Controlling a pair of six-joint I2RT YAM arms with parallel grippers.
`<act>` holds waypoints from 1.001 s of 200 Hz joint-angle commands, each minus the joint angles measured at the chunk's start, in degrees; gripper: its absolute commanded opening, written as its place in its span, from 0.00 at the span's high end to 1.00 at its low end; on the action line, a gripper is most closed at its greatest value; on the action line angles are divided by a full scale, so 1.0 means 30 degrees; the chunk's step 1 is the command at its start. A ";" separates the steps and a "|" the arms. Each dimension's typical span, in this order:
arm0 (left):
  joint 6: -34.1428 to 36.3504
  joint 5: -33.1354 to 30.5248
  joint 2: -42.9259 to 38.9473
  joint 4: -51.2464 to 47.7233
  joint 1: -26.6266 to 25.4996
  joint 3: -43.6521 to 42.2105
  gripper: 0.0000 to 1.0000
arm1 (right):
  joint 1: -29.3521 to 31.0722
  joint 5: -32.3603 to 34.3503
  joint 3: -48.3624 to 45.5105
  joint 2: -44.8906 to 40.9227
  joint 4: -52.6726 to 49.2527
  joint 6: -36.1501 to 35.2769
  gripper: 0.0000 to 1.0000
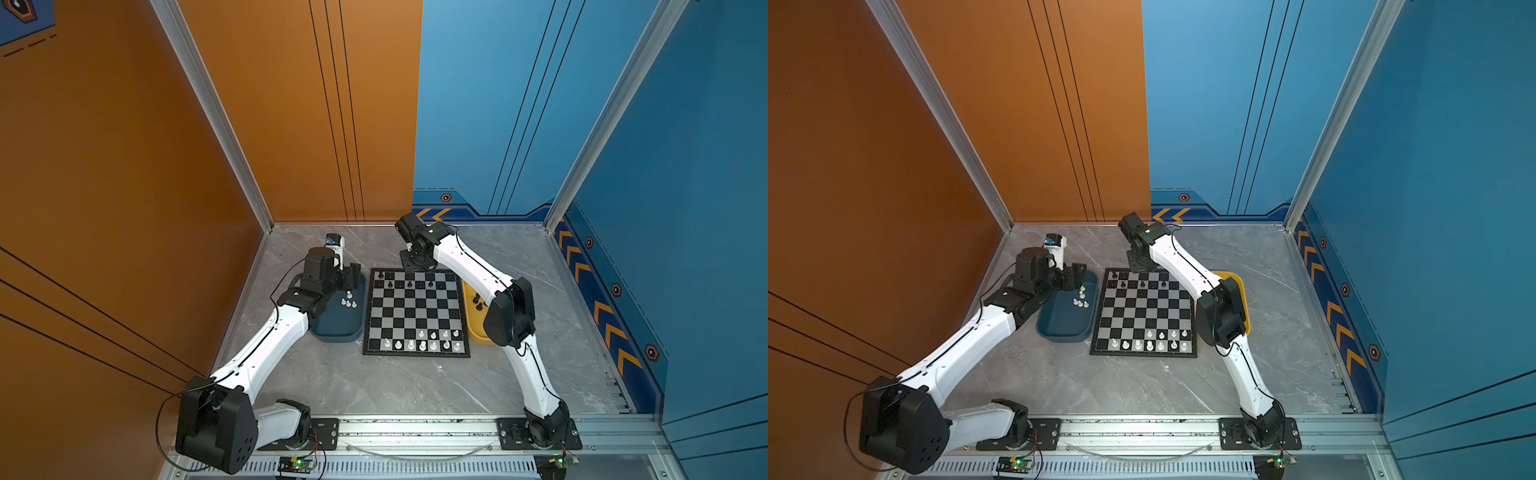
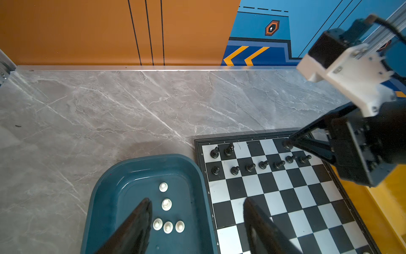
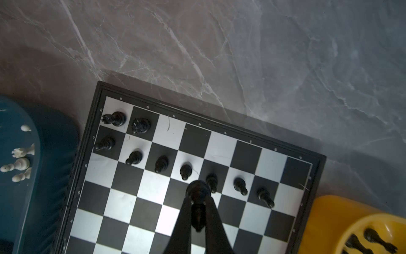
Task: Set up the chess pieces on the board
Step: 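Carry the black piece over the board's far back row, then lower the black piece onto the back-row square and open the right gripper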
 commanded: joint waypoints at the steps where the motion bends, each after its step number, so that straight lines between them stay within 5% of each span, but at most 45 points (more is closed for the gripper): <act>1: 0.0113 0.0361 -0.0385 0.0035 0.0331 -0.0280 0.32 | 0.0095 -0.0524 0.1948 0.1018 -0.0778 0.0031 1.00; 200: -0.0069 0.0682 -0.0486 0.0182 0.0826 -0.0619 0.32 | 0.0032 -0.2167 0.4073 0.4884 0.0306 0.0514 1.00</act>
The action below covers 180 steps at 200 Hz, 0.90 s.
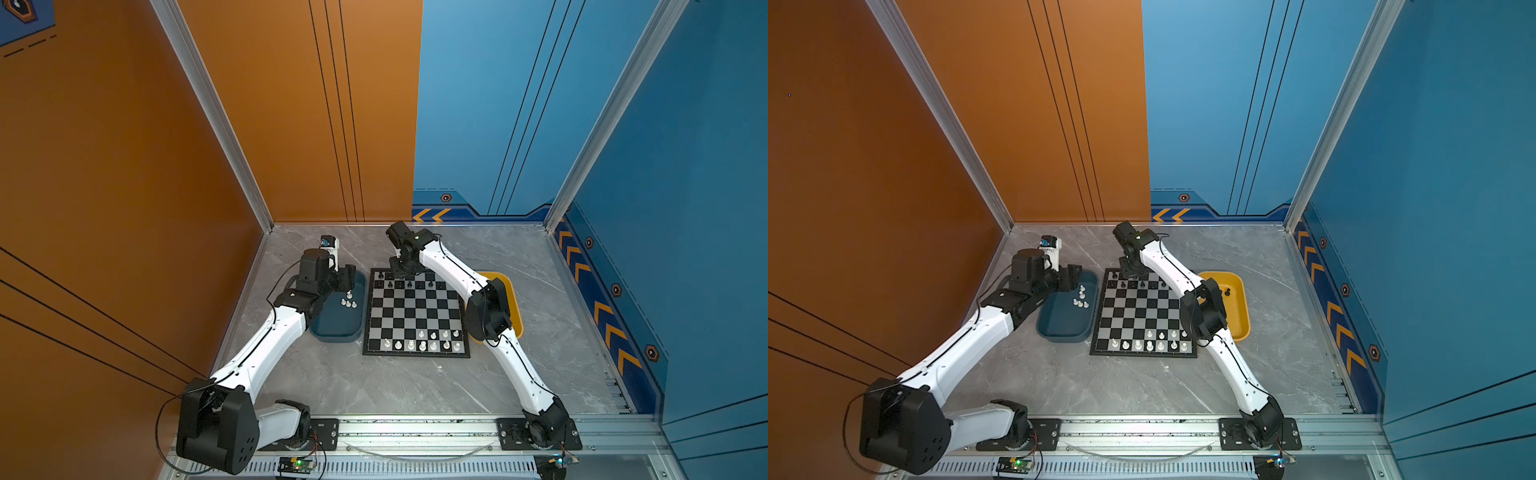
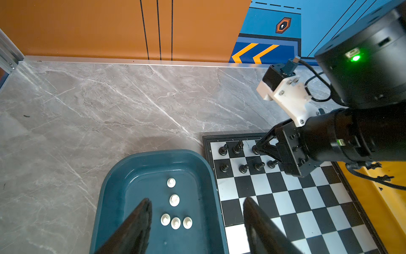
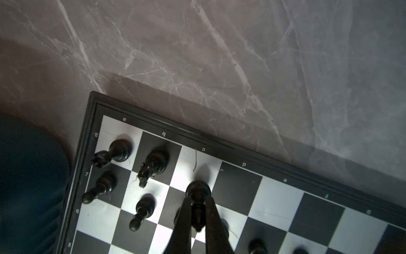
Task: Set up the chess pieces on the board
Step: 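Lower the black piece onto the back-row square and open the right gripper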
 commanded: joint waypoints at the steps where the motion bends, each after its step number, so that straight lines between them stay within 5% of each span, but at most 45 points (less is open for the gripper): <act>1: -0.0046 0.0377 -0.0450 0.0174 0.0163 -0.0267 0.32 | 0.0018 -0.0273 0.0484 0.0644 0.0284 0.0427 1.00; 87: -0.0068 0.0438 -0.0442 0.0262 0.0306 -0.0326 0.32 | -0.0012 -0.0207 0.0491 0.0818 0.0401 0.0485 0.96; 180: -0.0127 0.0562 -0.0456 0.0276 0.0339 -0.0336 0.32 | -0.0059 -0.0943 0.0476 0.0545 0.0665 0.0898 0.67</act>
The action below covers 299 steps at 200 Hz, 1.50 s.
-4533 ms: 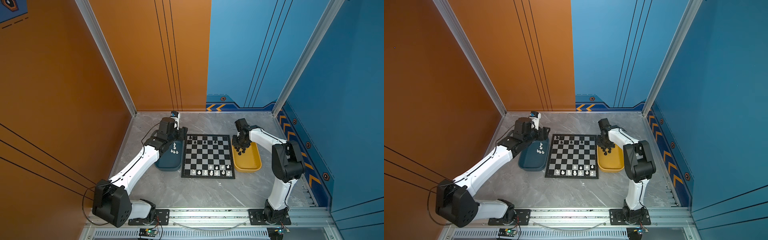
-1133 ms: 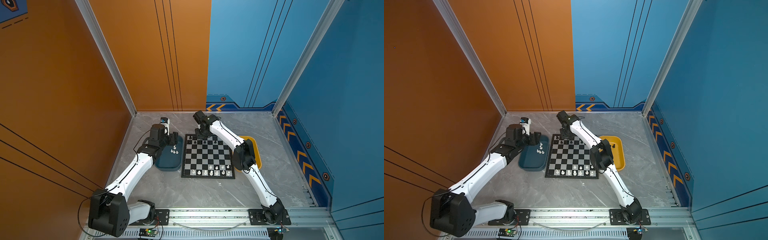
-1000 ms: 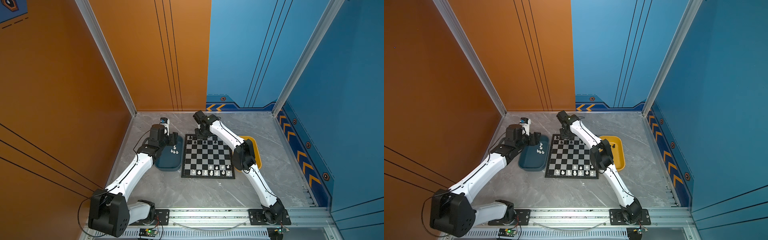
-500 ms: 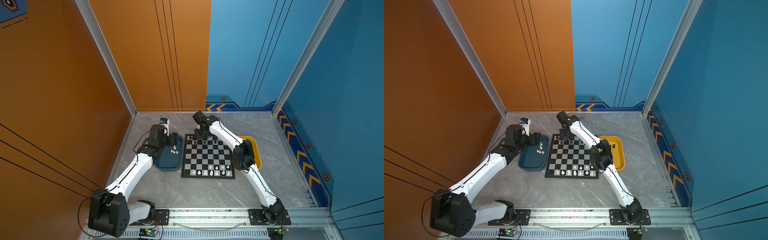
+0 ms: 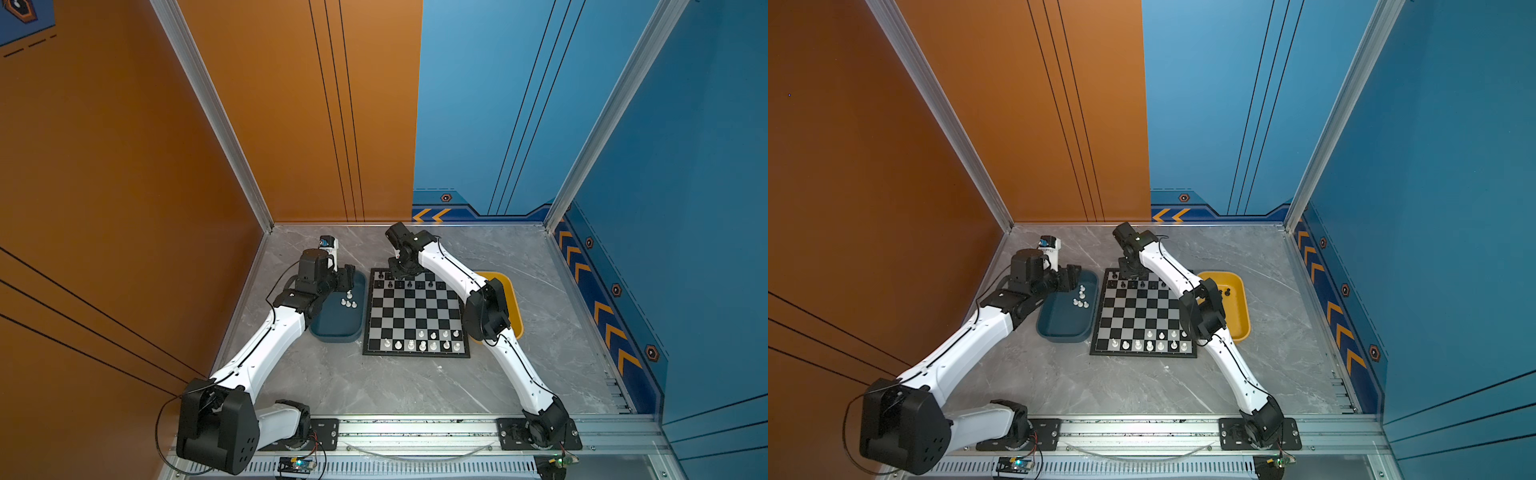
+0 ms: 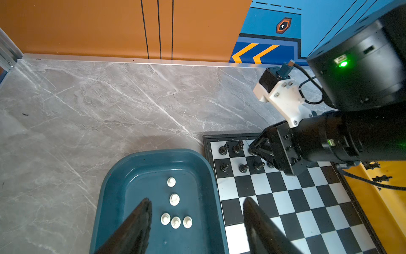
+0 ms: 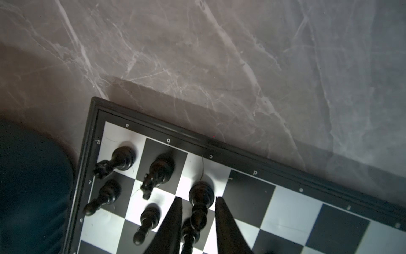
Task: Set up the chess pieces on the board
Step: 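Lower the black piece onto the back-row square and open the right gripper, then raise the open right gripper and move it back over the yellow tray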
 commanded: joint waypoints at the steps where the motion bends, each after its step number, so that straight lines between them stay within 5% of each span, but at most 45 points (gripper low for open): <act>1: -0.0068 0.0354 -0.0427 0.0262 0.0178 -0.0307 0.32 | -0.0054 -0.0468 0.0405 0.0187 0.0228 0.0387 0.67; 53: -0.0112 0.0360 -0.0696 0.0255 0.0178 -0.0397 0.32 | -0.0246 -0.0642 0.0202 -0.1420 0.0228 0.0652 0.62; 105: -0.0386 0.0613 -0.0904 0.0532 0.0178 -0.0519 0.33 | -0.0764 0.2517 -0.3095 -0.6013 0.0228 0.0103 0.54; 151: -0.0791 0.1210 -0.0750 0.0985 0.0094 -0.0439 0.33 | -0.1677 0.4607 -0.9049 -1.1700 0.0932 -0.0624 0.53; 212: -0.1269 0.1940 0.0525 0.1595 -0.0502 0.0365 0.34 | -0.4749 0.4679 -1.9245 -1.8715 0.3328 0.0247 0.65; 299: -0.0963 0.1645 0.2464 0.1052 -0.1969 0.2291 0.34 | -0.8154 0.3056 -2.5231 -2.0146 0.5681 0.0577 0.62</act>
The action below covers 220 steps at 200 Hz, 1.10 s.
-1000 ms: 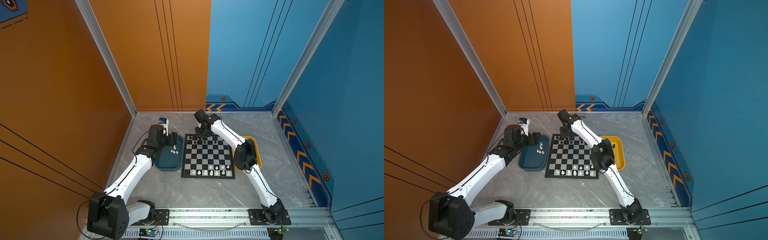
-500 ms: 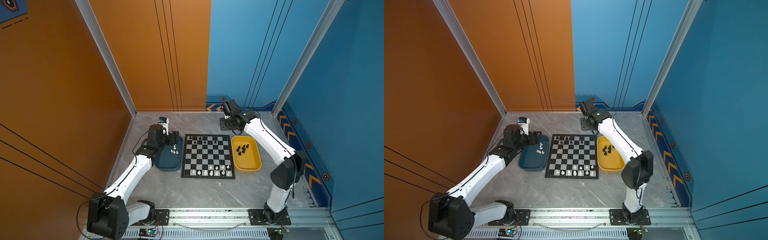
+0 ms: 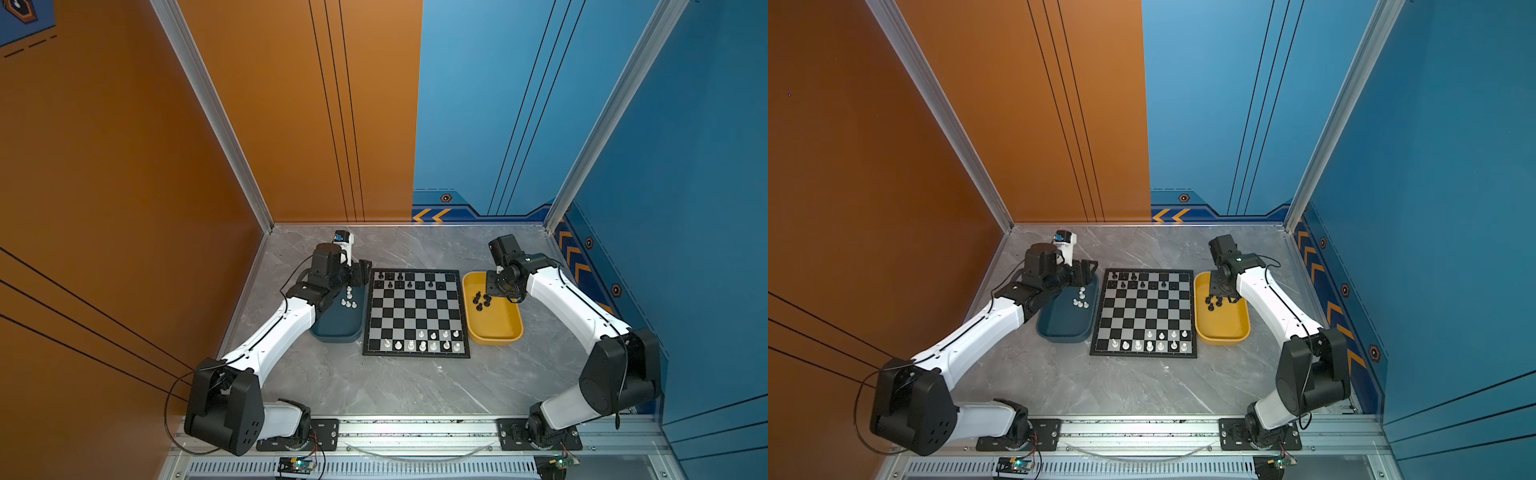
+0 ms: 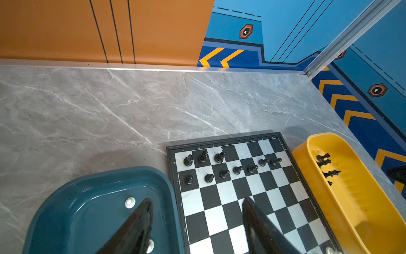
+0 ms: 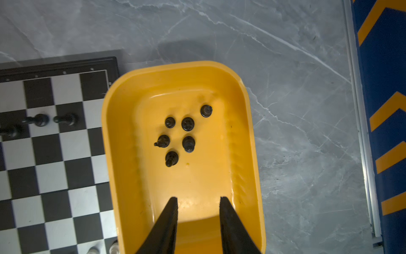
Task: Set up the chess pieces on the board
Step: 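Raise the open right gripper and move it back over the yellow tray, then lower the right gripper into the yellow tray and close on a black piece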
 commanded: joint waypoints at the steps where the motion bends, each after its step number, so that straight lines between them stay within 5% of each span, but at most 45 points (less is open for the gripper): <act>1: 0.0109 0.0127 0.0443 -0.0299 -0.0347 0.0791 0.34 | -0.0604 -0.0776 -0.0579 0.0228 0.1417 0.0299 0.62; 151: 0.0468 -0.0717 0.1008 -0.0932 -0.0943 0.1992 0.34 | -0.1374 -0.1963 0.1577 0.5520 0.2961 -0.0285 0.57; 220: 0.0439 -0.0688 0.1219 -0.0948 -0.1090 0.2152 0.34 | -0.1627 -0.2347 0.2116 0.6600 0.3158 -0.0207 0.65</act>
